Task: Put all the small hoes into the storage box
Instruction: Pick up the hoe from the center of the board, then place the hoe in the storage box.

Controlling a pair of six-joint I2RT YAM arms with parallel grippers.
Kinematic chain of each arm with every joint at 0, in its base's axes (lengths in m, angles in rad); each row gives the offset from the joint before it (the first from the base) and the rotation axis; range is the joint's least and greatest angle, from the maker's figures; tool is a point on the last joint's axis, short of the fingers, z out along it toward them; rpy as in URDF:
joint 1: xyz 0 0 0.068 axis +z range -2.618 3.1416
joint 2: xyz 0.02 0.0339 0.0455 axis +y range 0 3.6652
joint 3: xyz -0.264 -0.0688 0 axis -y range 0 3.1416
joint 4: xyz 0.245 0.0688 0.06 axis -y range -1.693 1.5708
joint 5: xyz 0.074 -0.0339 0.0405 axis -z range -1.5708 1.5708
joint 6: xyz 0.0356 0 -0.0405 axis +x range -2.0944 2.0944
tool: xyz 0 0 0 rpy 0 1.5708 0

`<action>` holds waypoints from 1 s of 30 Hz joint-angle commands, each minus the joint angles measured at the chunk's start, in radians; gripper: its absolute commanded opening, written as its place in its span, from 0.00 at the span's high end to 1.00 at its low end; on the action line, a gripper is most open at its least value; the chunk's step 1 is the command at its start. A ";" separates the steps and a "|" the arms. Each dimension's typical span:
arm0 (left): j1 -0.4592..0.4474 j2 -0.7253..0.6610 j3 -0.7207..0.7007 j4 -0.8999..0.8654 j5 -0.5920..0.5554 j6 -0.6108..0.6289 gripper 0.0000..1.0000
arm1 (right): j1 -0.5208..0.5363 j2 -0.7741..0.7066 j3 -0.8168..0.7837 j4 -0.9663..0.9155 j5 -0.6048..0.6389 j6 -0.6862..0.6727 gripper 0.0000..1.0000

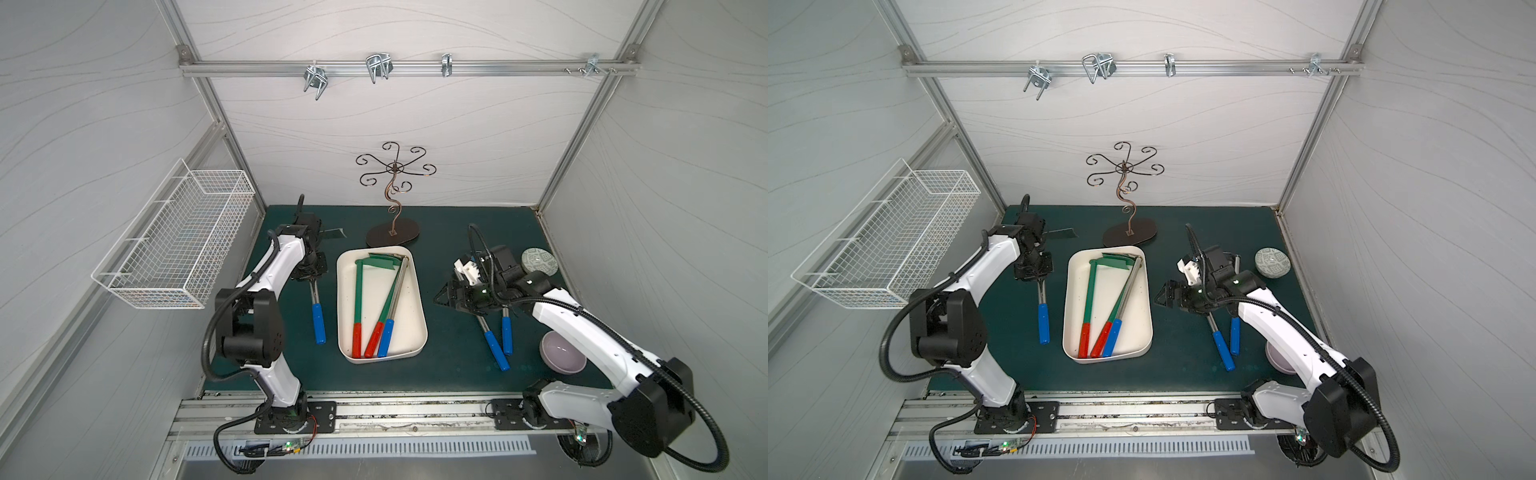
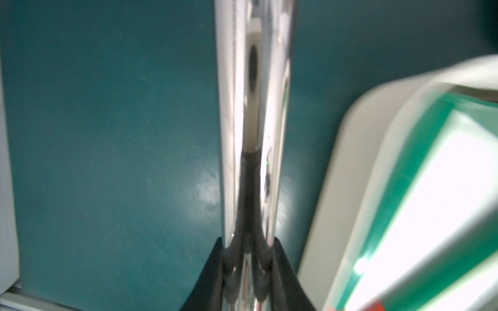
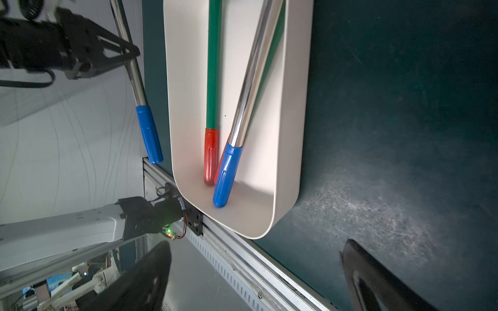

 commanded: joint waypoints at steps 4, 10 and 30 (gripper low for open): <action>-0.102 -0.128 0.115 -0.123 -0.014 -0.094 1.00 | 0.125 0.005 0.039 0.058 0.034 0.000 0.01; -0.301 -0.157 0.105 -0.115 -0.021 -0.232 1.00 | 0.258 -0.011 0.002 0.223 0.059 0.009 0.01; -0.551 -0.124 0.086 0.035 0.022 -0.488 1.00 | 0.474 0.098 -0.093 0.580 0.092 0.040 0.01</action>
